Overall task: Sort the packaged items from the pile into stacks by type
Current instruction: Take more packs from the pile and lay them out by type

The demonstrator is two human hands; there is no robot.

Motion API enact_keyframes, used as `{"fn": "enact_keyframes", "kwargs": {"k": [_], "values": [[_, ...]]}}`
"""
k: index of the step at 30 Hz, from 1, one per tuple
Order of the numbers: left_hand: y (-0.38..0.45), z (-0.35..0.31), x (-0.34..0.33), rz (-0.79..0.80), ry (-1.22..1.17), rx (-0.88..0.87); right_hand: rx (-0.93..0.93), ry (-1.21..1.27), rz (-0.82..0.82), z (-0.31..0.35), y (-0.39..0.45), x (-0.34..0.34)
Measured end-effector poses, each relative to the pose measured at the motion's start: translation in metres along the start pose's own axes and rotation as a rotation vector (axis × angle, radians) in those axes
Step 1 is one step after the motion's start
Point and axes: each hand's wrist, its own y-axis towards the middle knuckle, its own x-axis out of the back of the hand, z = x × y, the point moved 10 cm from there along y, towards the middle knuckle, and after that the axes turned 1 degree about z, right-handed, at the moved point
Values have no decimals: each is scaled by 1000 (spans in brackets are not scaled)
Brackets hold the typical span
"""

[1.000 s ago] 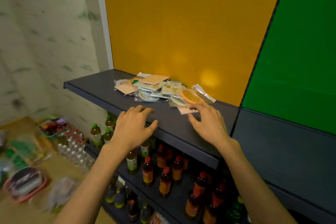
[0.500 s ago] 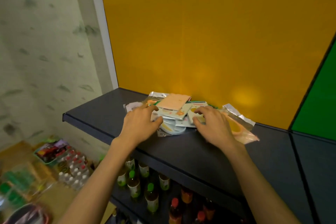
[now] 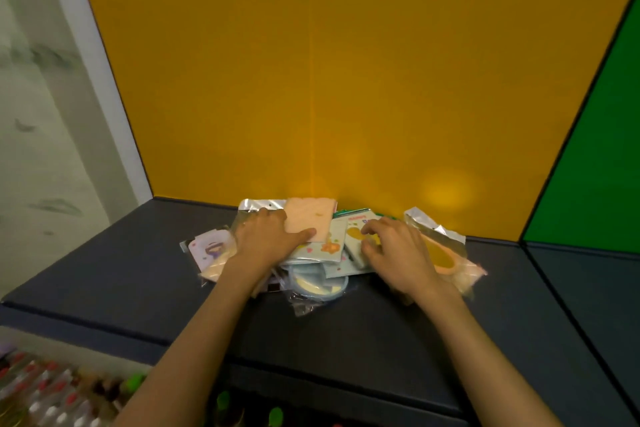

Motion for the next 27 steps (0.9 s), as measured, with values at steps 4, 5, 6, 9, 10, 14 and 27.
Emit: {"fn": "enact_keyframes", "kwargs": {"k": [4,5,6,9,10,14,27], "values": [[17,5,-7,61,-111,12,-33,-50,11,1,2,-8],[21,9,-9,84,-144,22,-37,-58,5,2,2,-9],[24,13,-12,110,-176,37,-42,-61,3,2,2,-10],[30,28,-20,203,-302,102,-54,-74,-2,4,3,-10],[32,33,-24,237,-378,125,-57,-74,-3,6,4,-10],[32,47,-30,332,-718,167,-62,-51,-3,12,13,-14],[8,120,-13,134,-1424,331,-83,-22,418,36,40,-70]]}}
